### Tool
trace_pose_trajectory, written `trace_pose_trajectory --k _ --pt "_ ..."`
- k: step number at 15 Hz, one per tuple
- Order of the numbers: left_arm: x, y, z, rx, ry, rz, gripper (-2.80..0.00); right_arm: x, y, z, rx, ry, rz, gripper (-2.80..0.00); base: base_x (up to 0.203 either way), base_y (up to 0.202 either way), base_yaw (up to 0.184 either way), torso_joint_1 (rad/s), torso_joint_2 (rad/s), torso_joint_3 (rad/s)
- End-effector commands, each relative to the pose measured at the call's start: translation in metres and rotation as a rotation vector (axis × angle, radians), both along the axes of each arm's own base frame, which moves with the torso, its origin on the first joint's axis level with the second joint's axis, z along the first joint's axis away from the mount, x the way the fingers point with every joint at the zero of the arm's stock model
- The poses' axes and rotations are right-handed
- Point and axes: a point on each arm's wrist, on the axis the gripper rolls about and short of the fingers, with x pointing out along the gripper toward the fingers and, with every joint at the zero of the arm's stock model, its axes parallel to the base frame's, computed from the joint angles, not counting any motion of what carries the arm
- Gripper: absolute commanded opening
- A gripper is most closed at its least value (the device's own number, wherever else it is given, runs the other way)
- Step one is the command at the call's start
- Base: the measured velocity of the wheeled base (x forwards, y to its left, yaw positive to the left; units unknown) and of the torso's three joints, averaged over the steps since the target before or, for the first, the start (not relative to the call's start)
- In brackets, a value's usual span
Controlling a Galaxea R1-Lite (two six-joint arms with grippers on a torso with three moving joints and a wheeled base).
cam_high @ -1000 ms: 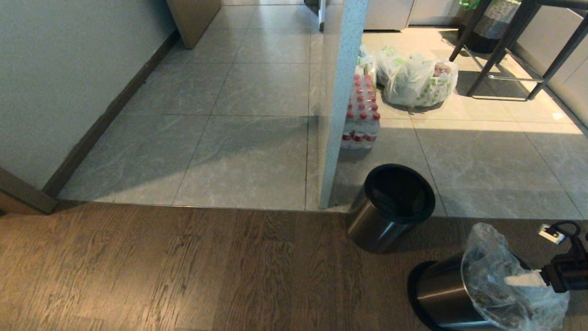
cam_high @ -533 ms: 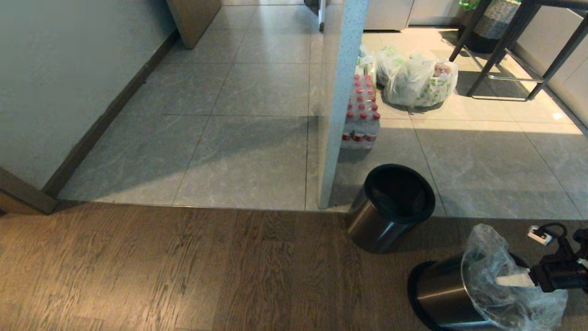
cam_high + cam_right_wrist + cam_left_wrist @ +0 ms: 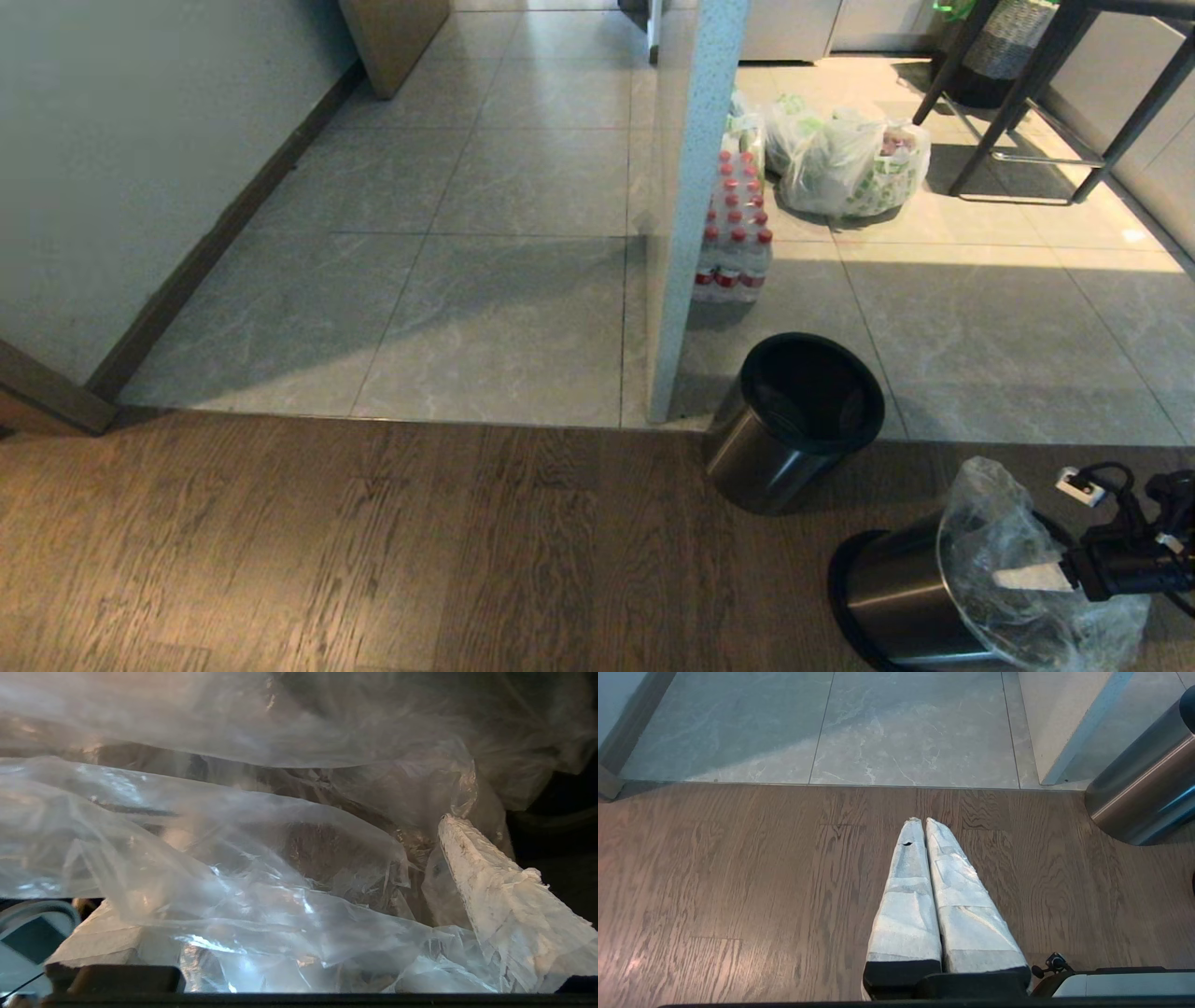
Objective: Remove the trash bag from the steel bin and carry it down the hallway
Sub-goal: Pick up the trash bag
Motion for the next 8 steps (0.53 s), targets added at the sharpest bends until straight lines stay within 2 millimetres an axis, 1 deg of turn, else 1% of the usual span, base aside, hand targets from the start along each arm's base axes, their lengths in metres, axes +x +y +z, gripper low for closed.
trace_pose_trajectory --k 1,2,3,8 --pt "0.0003 0.0000 -0.0008 0.000 0.004 0.001 -2.80 -0.0006 0.0008 -0.0010 0.005 -0.001 0.005 0.00 0.000 0.000 0.000 0.000 0.00 0.000" --pt "0.0003 0.0000 -0.0008 0.000 0.004 0.001 -2.80 -0.0011 0.0012 -0.0004 0.006 -0.001 0.006 0.00 0.000 0.000 0.000 0.000 0.00 0.000" --pt "0.0003 0.0000 -0.0008 0.000 0.004 0.001 -2.80 -0.0022 0.0017 -0.0009 0.006 0.001 0.008 -2.80 0.000 0.000 0.000 0.000 0.00 0.000" --pt "0.0003 0.0000 -0.0008 0.000 0.004 0.001 -2.80 -0.0018 0.0044 -0.0010 0.005 0.002 0.018 -2.80 0.000 0.000 0.000 0.000 0.00 0.000"
